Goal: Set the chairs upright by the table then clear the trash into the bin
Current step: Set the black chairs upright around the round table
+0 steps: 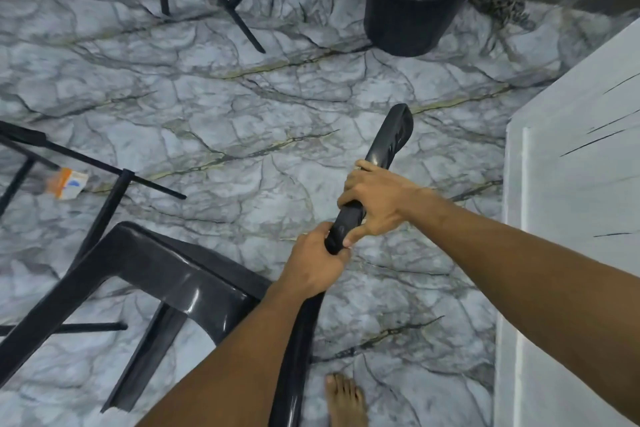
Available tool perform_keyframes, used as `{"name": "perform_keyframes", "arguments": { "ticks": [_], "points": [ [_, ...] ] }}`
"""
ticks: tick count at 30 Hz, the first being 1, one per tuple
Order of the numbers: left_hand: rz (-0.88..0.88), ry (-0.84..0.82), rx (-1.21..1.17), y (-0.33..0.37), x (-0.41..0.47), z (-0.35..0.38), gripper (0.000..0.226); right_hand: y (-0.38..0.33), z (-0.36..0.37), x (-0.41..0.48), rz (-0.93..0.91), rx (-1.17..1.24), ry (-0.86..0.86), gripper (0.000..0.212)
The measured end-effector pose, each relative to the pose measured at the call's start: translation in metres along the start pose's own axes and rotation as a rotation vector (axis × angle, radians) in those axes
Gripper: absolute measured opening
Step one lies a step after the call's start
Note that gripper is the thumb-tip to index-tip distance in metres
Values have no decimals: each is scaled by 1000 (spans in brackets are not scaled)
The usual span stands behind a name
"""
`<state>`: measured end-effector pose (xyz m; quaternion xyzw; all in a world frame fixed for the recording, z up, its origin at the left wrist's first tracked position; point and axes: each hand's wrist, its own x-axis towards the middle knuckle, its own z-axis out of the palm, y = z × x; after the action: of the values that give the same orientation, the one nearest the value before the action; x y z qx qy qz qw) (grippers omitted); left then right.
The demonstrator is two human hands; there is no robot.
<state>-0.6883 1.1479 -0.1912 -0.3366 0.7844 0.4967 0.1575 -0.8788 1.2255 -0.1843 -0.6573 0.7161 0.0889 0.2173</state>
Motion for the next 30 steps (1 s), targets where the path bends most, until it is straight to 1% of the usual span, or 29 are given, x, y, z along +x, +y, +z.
{"name": "perform_keyframes", "arguments": {
  "ticks": [2,5,8,11,13,16,18,20,22,23,24,27,30],
  "points": [
    [-29,11,-61,-1,2,0,24,2,1,2,-27,-13,46,86],
    [-52,11,-114,4,0,-2,16,2,-2,5,-27,-15,31,89],
    [-64,48,-172,10,-12,-10,13,-6,-15,2,-32,17,30,88],
    [-80,105,-237,10,-37,-26,17,-14,-34,-6,-31,27,90,88],
    [-107,133,-297,10,-56,-37,18,-12,-50,-12,21,15,114,94],
    [-123,187,-341,8,-82,-47,23,-17,-69,-20,73,82,95,97],
    [-124,226,-314,7,-90,-50,22,-28,-69,-27,81,145,103,98],
    [-130,189,-310,8,-94,-54,19,-36,-61,-35,89,169,157,101],
    [-144,83,-254,11,-95,-57,41,-38,-53,-42,92,175,213,103],
    [-132,36,-177,11,-96,-56,48,-40,-51,-45,97,177,225,102],
    [-108,21,-100,11,-97,-53,51,-42,-49,-48,107,183,228,101],
    [-40,121,38,7,-106,-44,53,-50,-46,-58,126,187,239,99],
    [-23,198,49,4,-114,-37,59,-55,-54,-67,135,151,213,95]
  ]
}}
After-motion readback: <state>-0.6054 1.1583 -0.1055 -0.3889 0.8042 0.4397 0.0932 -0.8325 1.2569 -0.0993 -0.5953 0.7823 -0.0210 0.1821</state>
